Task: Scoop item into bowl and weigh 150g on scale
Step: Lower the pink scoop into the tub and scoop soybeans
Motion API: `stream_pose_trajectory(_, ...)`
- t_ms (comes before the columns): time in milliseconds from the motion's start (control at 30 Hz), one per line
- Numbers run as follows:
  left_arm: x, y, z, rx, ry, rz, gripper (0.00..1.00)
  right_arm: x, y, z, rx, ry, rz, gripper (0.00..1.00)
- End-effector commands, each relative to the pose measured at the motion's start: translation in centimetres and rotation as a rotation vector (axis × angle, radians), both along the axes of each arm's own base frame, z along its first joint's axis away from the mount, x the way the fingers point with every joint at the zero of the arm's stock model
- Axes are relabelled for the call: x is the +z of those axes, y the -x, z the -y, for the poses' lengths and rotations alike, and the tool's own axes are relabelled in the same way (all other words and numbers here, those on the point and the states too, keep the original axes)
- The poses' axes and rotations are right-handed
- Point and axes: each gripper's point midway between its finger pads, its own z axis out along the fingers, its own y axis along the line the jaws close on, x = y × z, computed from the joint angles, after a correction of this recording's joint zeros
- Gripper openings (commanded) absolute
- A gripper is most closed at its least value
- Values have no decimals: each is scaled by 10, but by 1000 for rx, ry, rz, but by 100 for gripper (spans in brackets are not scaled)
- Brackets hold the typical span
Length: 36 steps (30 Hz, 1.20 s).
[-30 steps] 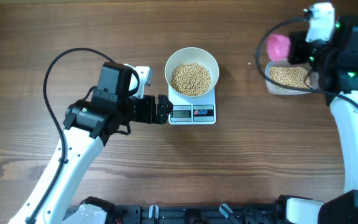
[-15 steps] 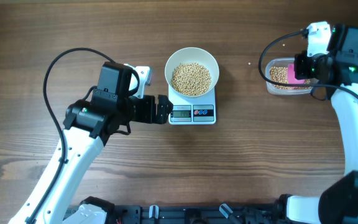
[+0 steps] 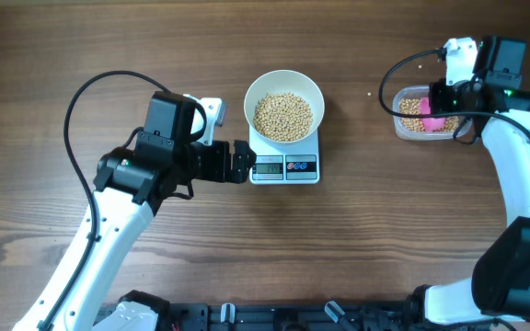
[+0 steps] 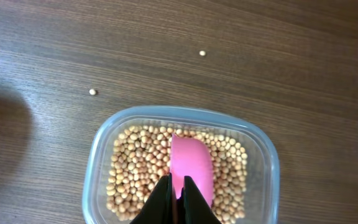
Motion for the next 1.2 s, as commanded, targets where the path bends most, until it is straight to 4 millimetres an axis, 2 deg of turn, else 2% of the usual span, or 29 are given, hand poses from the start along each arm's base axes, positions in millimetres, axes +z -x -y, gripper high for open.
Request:
stream_pose_trajectory(0, -2, 2, 3, -23, 2, -2, 100, -13, 0, -14, -2, -101, -27, 4)
stream_pose_trajectory(333, -2, 2, 3, -23, 2, -2, 100, -11, -1, -19, -63, -177, -22, 4)
stream_pose_trajectory(500, -2, 2, 3, -23, 2, -2, 100, -8, -2, -31, -31, -243, -19, 4)
stream_pose_trajectory(733, -2, 2, 3, -23, 2, -2, 100, -5, 0, -31, -60, -351, -17, 4)
stream_pose_trajectory(833, -2, 2, 3, -23, 2, -2, 100, 1, 1, -21, -99, -459, -5, 4)
stream_pose_trajectory(1033, -2, 2, 3, -23, 2, -2, 100, 6, 8, 8, -191, -565, 9, 4)
stream_pose_trajectory(1167, -2, 2, 3, -23, 2, -2, 100, 13, 16, 13, -185, -672, 15, 4)
